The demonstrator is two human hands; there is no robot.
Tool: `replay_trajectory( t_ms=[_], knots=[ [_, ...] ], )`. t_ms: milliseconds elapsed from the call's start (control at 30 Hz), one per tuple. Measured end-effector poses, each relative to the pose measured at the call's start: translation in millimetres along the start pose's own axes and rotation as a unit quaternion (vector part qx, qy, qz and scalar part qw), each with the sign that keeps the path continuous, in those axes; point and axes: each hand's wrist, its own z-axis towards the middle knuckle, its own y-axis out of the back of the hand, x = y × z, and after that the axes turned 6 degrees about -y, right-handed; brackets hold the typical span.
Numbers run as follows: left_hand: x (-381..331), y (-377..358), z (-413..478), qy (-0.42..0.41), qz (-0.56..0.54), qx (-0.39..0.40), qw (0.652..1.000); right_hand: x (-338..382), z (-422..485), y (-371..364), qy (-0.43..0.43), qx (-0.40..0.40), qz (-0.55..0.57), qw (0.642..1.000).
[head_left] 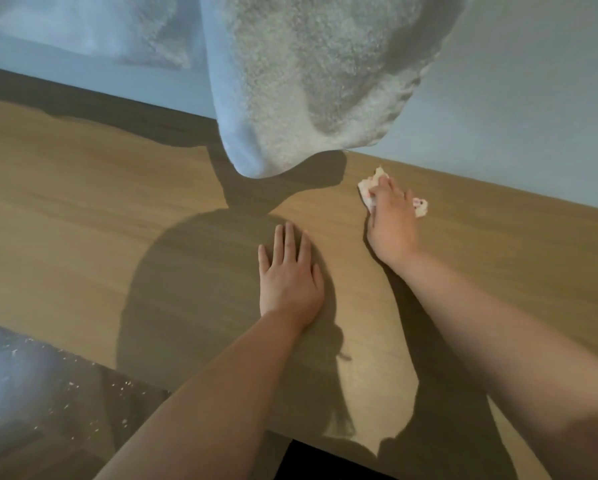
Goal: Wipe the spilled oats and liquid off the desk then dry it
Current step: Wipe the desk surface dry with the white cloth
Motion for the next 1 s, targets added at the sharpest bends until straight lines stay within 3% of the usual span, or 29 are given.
replay_trajectory(
  t_ms=[133,200,400,533,567,633,733,800,833,900,967,1000],
  knots=[
    [2,0,1,0.0,-0.001,-0.007,1.0,36,43,-10,0.137,0.079,-0.037,0.987],
    [2,-1,0,0.001,-0.009,-0.013,1.0,31,53,-5,0.148,0.098,-0.043,0.983],
    [3,-2,0,0.005,-0.012,-0.01,1.0,-60,24,16,-0.003,-0.026,-0.037,0.999],
    [1,-2,0,0.003,-0.011,-0.011,1.0,-68,9,17,-0.148,-0.068,-0.041,0.986],
    [1,-1,-1,0.003,-0.011,-0.01,1.0,-59,0,16,-0.133,-0.069,-0.053,0.987],
    [1,-1,-1,0.003,-0.01,-0.011,1.0,-43,-26,9,0.01,-0.018,-0.068,0.997],
    [1,-2,-1,0.003,-0.007,-0.012,1.0,-36,-76,8,0.239,0.17,-0.069,0.954],
    [1,-2,0,0.005,-0.004,-0.015,1.0,-49,-87,19,0.294,0.248,-0.071,0.92],
    [1,-3,0,0.006,-0.003,-0.015,1.0,-58,-80,26,0.302,0.243,-0.073,0.919],
    [2,-3,0,0.008,-0.002,-0.013,1.0,-80,-57,32,0.237,0.164,-0.096,0.953],
    [2,-3,0,0.009,0.0,-0.013,1.0,-103,-29,40,0.044,0.054,-0.091,0.993],
    [2,-3,0,0.009,0.001,-0.013,1.0,-109,-20,41,-0.059,0.008,-0.077,0.995]
  ],
)
